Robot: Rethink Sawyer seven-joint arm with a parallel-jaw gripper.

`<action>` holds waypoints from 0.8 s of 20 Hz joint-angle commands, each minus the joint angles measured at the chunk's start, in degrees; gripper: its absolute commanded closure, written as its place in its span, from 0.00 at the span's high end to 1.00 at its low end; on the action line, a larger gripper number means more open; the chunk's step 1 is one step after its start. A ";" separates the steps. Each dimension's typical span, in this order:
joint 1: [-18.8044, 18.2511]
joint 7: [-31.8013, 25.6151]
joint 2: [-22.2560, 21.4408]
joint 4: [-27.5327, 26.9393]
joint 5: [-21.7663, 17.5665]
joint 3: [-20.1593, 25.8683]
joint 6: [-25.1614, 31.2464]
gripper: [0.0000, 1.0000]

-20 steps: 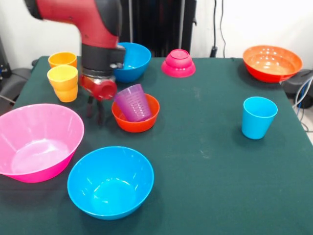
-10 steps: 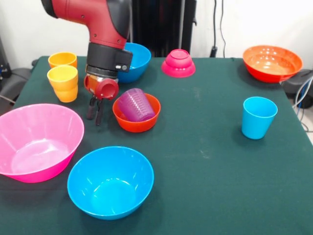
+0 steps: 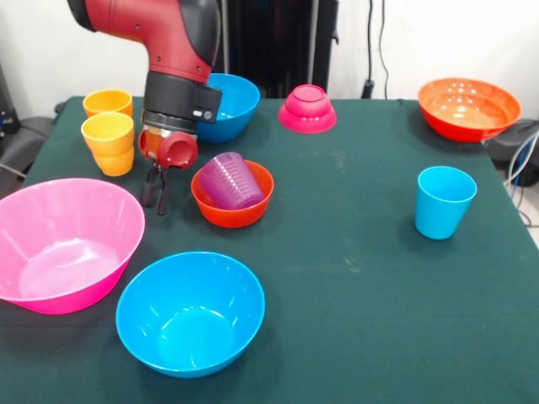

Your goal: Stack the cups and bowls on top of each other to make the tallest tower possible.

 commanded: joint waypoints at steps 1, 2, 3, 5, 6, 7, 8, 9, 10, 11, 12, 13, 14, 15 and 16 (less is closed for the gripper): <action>-0.96 3.32 22.08 1.40 2.26 2.67 8.89 1.00; 0.06 3.67 22.11 2.24 3.93 1.72 8.97 1.00; 0.87 3.93 21.61 3.41 5.25 1.00 9.76 1.00; 2.51 4.32 20.21 5.96 7.61 -0.39 11.29 1.00; 3.50 4.44 19.24 7.49 8.80 -1.17 11.88 1.00; 3.59 4.33 18.02 8.97 8.95 -1.25 12.96 1.00; 3.45 4.06 16.90 10.34 8.74 -1.17 14.13 1.00; 3.31 3.78 15.77 11.71 8.53 -1.09 15.29 1.00; 2.05 3.27 14.48 13.09 7.73 -0.20 17.75 1.00; -0.93 2.52 13.12 14.43 5.99 2.06 21.50 1.00; -3.27 2.10 12.20 15.68 5.04 3.85 23.88 1.00; -3.79 1.93 11.56 16.53 4.91 4.33 24.90 1.00; -4.34 1.88 10.98 17.35 5.06 4.85 25.81 1.00; -3.95 1.94 10.57 17.93 5.63 4.70 25.89 1.00; -2.32 2.19 10.33 18.23 6.62 3.63 24.73 1.00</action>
